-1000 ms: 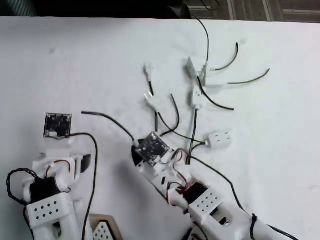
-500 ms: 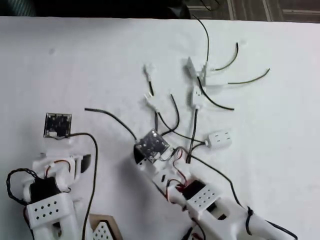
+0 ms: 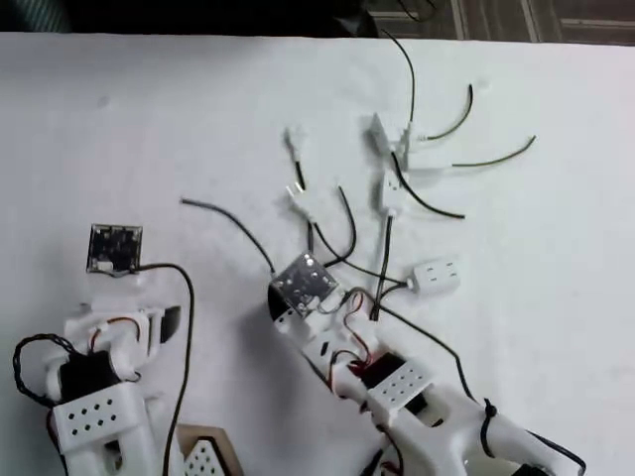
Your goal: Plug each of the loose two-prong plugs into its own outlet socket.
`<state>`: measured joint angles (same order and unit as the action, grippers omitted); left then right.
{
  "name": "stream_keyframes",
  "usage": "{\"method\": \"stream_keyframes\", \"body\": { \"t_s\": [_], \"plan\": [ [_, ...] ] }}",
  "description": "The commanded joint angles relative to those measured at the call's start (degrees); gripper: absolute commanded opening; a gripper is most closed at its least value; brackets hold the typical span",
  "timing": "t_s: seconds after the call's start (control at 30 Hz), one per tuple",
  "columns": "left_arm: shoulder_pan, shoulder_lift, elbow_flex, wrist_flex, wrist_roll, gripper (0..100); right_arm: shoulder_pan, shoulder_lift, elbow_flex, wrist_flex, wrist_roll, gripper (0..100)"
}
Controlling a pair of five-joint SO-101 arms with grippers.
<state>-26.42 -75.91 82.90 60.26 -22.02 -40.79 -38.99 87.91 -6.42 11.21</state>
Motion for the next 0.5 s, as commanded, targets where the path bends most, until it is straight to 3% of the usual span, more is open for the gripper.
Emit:
{"method": "stream_keyframes", "body": {
  "t_s": [0.0,0.17,0.47],
  "plan": [
    [-0.4,-0.7,-0.6,-0.9,0.2,32,1.5,0.6,-3.0,8.0,0.1,1.7],
    [-0.4,-0.7,-0.6,-0.9,0.2,32,1.5,0.6,-7.8,21.1,0.1,1.7],
    [-0.4,-0.7,-0.6,-0.9,0.1,32,1.5,0.7,-8.7,26.2,0.2,1.7]
  ]
}}
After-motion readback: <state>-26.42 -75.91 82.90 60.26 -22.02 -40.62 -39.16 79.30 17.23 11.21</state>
